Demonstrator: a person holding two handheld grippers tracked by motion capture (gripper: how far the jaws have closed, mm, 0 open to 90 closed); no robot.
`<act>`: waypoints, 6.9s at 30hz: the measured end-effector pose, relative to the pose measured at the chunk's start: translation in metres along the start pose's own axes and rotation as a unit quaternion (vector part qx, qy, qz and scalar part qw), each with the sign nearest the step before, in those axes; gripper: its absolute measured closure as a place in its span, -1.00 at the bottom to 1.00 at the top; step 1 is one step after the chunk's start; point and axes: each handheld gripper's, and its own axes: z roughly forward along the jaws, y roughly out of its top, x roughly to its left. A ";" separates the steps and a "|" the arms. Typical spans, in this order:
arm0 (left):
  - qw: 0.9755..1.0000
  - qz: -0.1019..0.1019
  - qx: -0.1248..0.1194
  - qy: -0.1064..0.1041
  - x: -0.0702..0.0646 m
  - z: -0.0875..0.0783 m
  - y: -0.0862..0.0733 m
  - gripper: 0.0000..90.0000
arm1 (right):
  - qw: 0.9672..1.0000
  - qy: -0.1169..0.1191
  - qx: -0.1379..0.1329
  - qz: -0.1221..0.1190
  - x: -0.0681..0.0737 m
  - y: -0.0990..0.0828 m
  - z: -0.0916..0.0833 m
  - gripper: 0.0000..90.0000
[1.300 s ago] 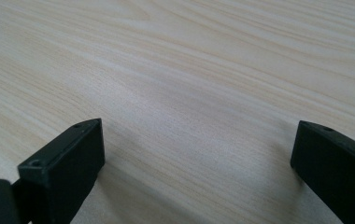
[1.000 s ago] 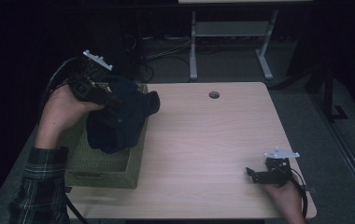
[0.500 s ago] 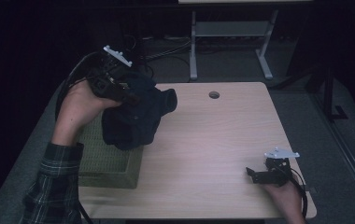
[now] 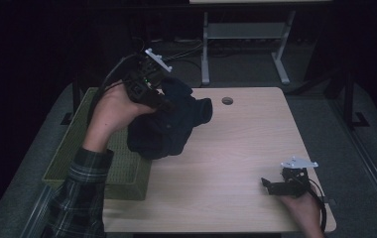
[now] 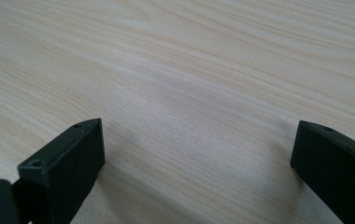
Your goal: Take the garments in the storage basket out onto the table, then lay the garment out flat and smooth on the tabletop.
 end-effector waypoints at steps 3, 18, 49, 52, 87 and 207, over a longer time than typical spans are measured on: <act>1.000 0.006 0.003 -0.005 -0.006 0.009 0.008 0.57 | 1.000 0.000 0.000 0.001 0.000 0.000 0.000 -0.94; 0.999 0.031 0.022 -0.027 -0.033 0.055 0.042 0.57 | 1.000 0.001 0.000 0.001 0.000 0.000 0.000 -0.94; 0.992 0.034 0.078 -0.089 -0.059 0.186 0.046 0.56 | 1.000 0.001 0.002 0.001 0.000 0.000 0.000 -0.94; 0.992 0.031 0.080 -0.097 -0.059 0.199 0.045 0.56 | 1.000 0.001 0.001 0.002 0.000 0.000 0.000 -0.94; 0.992 -0.010 0.093 -0.084 -0.035 0.277 0.005 0.15 | 1.000 0.001 0.001 0.001 0.000 0.000 0.000 -0.94; 0.992 -0.049 0.027 -0.111 -0.071 0.224 -0.145 1.00 | 0.994 0.090 0.000 -0.058 -0.024 0.161 0.047 -0.21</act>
